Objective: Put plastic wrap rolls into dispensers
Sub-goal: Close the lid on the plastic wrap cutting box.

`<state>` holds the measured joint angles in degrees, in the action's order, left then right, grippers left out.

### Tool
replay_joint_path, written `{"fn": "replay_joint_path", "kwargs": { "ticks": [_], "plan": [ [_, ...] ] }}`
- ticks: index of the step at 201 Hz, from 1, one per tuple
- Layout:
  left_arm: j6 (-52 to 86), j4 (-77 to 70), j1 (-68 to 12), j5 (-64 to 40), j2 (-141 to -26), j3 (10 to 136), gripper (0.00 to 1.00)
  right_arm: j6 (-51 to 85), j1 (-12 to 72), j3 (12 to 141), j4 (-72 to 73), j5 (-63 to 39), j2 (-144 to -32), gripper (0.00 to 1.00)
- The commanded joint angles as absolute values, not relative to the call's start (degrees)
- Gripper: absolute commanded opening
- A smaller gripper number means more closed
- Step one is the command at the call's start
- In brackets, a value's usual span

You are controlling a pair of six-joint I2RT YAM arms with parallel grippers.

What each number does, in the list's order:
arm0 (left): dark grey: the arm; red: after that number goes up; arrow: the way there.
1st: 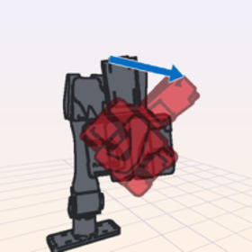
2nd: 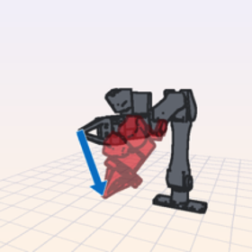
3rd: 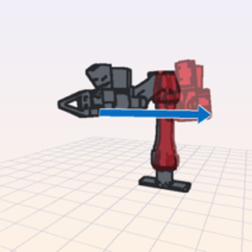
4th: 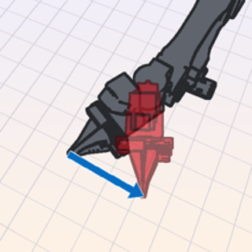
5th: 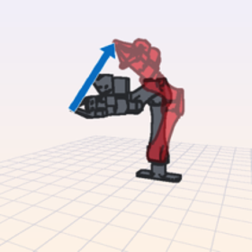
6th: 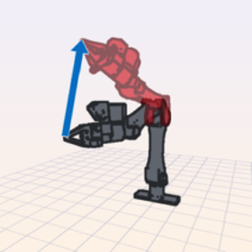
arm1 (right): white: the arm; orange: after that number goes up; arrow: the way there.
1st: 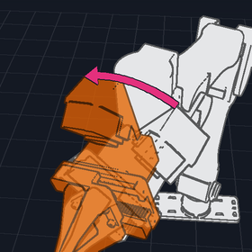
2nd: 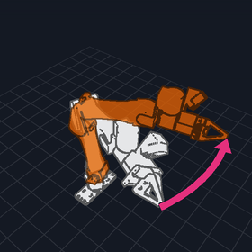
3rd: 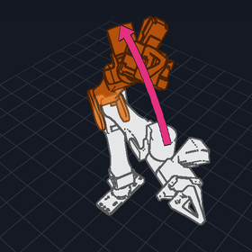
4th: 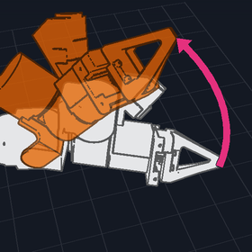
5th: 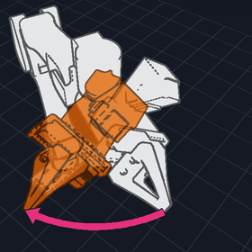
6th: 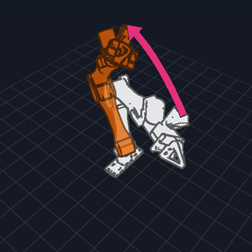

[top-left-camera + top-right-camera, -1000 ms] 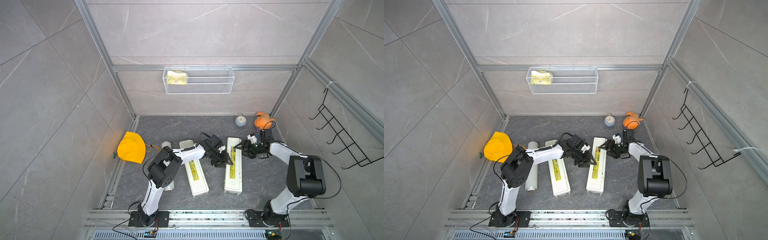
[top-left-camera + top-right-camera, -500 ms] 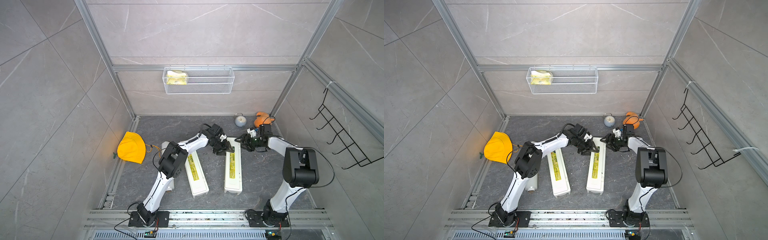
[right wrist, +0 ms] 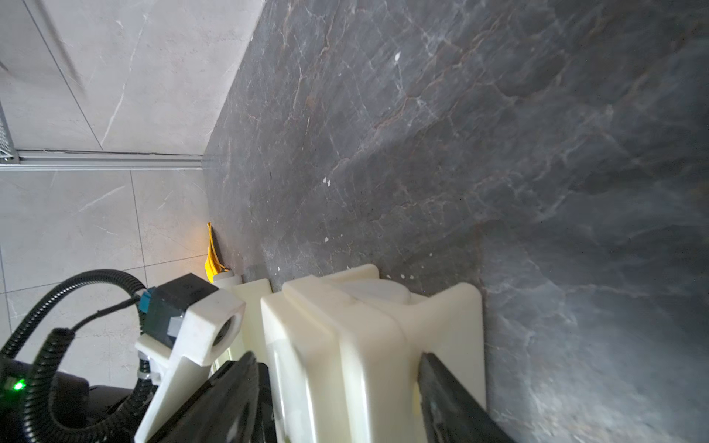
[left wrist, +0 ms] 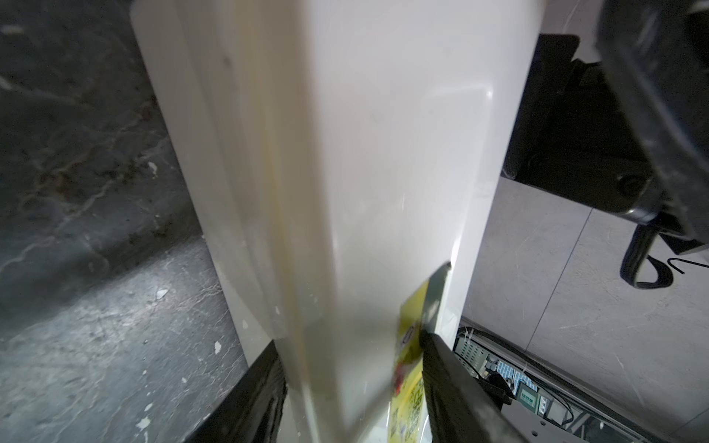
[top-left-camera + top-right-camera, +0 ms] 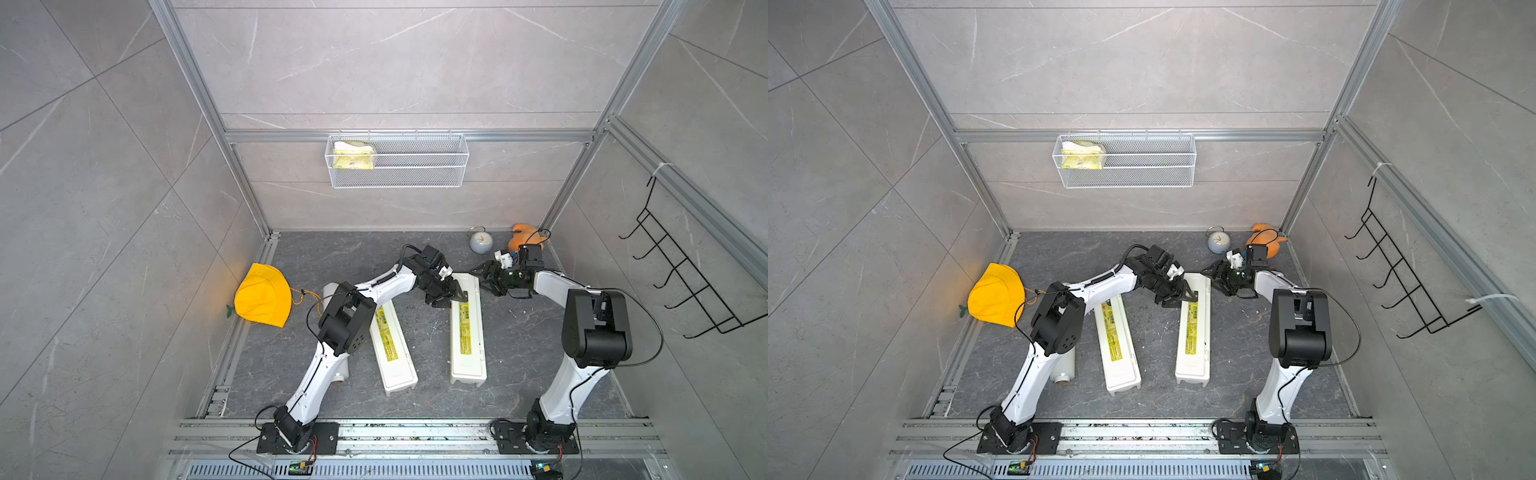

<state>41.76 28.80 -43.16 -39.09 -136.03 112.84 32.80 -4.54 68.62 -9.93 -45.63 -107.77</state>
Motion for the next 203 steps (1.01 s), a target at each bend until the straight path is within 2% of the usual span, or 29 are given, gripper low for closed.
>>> {"fn": "replay_joint_path", "kwargs": {
  "ticks": [1, 55, 98, 119, 173, 203],
  "plan": [
    [40.96, 36.93, -44.2, -28.28, -143.09, 110.3, 0.57, 35.48, -2.42, 69.87, -3.22, -51.39, -109.05, 0.67],
    [40.78, 40.71, -45.01, -23.64, -144.34, 110.19, 0.55, 35.6, -1.42, 68.11, -2.54, -51.6, -108.67, 0.68],
    [42.3, 39.4, -44.91, -21.93, -143.79, 106.89, 0.55, 24.05, -1.36, 67.58, -22.18, -44.06, -102.23, 0.74],
    [42.71, 39.01, -44.91, -21.77, -143.7, 106.35, 0.55, 21.51, -1.32, 62.2, -27.63, -41.07, -97.36, 0.75],
    [43.44, 37.52, -44.92, -21.77, -142.64, 103.71, 0.55, 22.22, -1.28, 44.32, -33.75, -42.34, -80.57, 0.74],
    [43.66, 37.28, -44.91, -21.95, -142.25, 103.53, 0.55, 23.11, -0.62, 39.49, -39.69, -41.03, -71.46, 0.73]
  ]
}}
